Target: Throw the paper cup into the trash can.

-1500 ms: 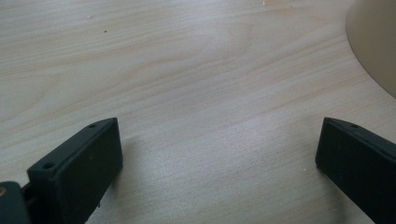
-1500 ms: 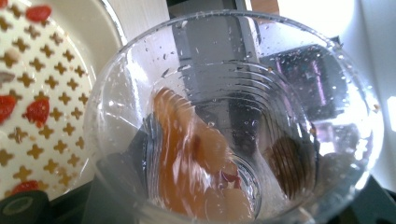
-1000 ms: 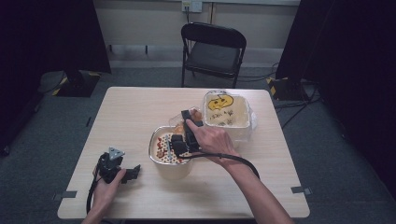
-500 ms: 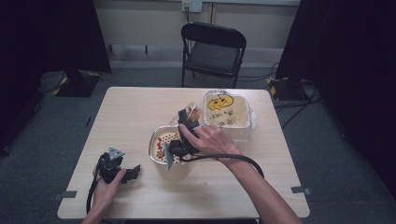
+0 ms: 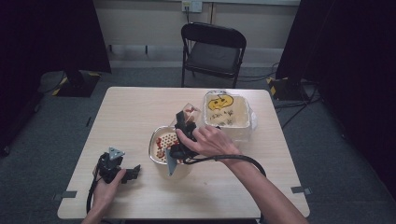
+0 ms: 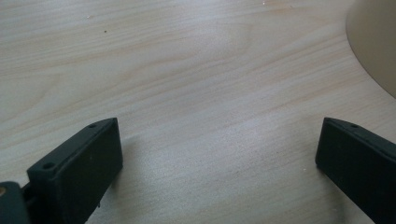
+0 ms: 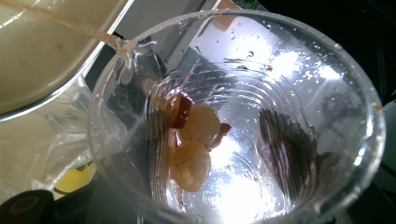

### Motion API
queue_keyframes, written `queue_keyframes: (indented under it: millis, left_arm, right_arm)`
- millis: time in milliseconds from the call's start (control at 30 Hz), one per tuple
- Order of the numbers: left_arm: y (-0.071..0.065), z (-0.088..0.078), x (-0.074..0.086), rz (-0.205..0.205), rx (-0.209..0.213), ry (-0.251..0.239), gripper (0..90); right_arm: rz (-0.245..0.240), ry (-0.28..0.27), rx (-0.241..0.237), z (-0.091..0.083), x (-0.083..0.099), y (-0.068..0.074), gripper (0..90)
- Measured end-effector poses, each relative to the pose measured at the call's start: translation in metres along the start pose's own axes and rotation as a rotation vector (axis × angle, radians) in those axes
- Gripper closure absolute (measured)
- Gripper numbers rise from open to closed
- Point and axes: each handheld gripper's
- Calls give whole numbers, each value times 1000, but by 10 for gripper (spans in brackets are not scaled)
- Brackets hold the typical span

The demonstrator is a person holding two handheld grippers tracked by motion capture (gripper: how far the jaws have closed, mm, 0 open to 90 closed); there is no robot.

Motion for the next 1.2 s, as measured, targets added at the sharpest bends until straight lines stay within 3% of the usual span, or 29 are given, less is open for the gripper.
queue_keyframes:
  millis: [33, 100, 300, 467, 500, 600, 667, 700, 733, 833, 1000, 1200]
  left_arm:
    - [0, 0, 0, 1, 0, 0, 0]
    - [0, 0, 0, 0, 0, 0, 0]
    - [0, 0, 0, 0, 1, 0, 0]
    - [0, 0, 0, 0, 0, 0, 0]
    - [0, 0, 0, 0, 0, 0, 0]
    - [0, 0, 0, 1, 1, 0, 0]
    - [0, 0, 0, -3, 2, 0, 0]
    - [0, 0, 0, -3, 3, 0, 0]
    - [0, 0, 0, -5, 3, -1, 0]
    - [0, 0, 0, -3, 2, 0, 0]
    - [0, 0, 0, -4, 2, 0, 0]
    - [0, 0, 0, -2, 2, 1, 0]
  right_arm:
    - [-30, 5, 13, -1, 0, 0, 471]
    - [-35, 11, 18, -2, 0, 1, 471]
    - [-133, 24, 76, -6, 1, -4, 474]
    - [-129, 40, 54, -4, 4, -7, 476]
    - [-103, 27, 50, -3, 5, -7, 476]
    - [-83, 34, 37, -3, 7, -10, 476]
    - [27, 9, -1, -2, 11, -15, 476]
    - [27, 9, -1, -2, 11, -15, 476]
    - [103, -18, -44, -1, 13, -18, 476]
    - [248, -67, -86, 0, 21, -26, 476]
    - [557, -141, -178, 0, 33, -32, 477]
    - [907, -273, -295, 8, 48, -33, 473]
Point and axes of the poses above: each handheld gripper's, and its own axes: z roughly forward along the jaws, x roughly out of its underside, y roughly to its left, and after that the axes turned 10 degrees about -x, right-handed
